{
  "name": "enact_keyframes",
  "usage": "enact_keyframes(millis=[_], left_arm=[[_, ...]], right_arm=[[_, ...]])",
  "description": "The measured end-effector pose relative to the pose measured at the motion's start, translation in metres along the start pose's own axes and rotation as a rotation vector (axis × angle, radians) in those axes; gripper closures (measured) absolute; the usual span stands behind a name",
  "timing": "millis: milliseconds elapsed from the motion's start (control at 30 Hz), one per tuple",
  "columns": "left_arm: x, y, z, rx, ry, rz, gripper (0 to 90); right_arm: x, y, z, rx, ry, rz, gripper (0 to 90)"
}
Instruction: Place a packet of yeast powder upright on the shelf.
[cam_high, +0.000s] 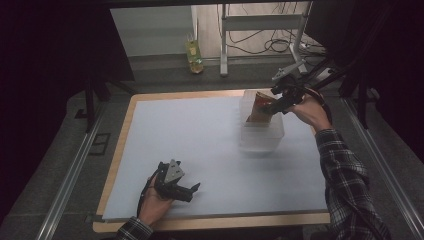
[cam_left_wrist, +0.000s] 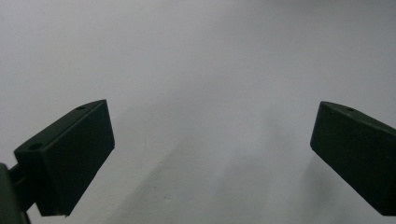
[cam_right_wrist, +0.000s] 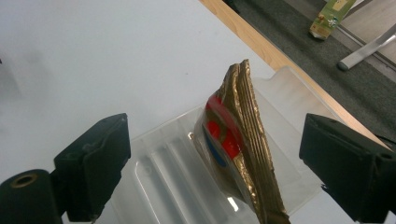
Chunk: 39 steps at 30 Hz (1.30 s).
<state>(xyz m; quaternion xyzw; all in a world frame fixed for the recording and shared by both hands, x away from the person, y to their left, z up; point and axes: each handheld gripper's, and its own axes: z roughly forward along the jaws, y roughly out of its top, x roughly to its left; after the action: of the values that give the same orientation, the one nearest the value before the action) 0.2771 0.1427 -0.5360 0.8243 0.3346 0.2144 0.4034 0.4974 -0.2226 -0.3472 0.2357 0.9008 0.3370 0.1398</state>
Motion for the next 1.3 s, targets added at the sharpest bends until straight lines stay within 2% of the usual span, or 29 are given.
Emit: enact_keyframes(millis=[33,467,900,1300], left_arm=[[0.000,0.000,0.000,-0.002,-0.002,-0.004,0.0],[0.002,0.000,0.000,-0.015,-0.018,-0.028,0.0],[0.003,0.001,-0.002,-0.004,-0.022,-0.050,0.0],[0.003,0.001,-0.002,0.003,-0.021,-0.057,0.0]], right_arm=[[0.001,-0.001,-0.001,0.001,-0.011,0.012,7.5],[0.007,-0.006,-0.012,-0.035,-0.026,0.014,4.5],[0.020,-0.012,-0.027,-0.053,-0.035,0.024,3.2],[0.037,-0.026,-0.033,-0.067,-0.016,0.041,2.7]])
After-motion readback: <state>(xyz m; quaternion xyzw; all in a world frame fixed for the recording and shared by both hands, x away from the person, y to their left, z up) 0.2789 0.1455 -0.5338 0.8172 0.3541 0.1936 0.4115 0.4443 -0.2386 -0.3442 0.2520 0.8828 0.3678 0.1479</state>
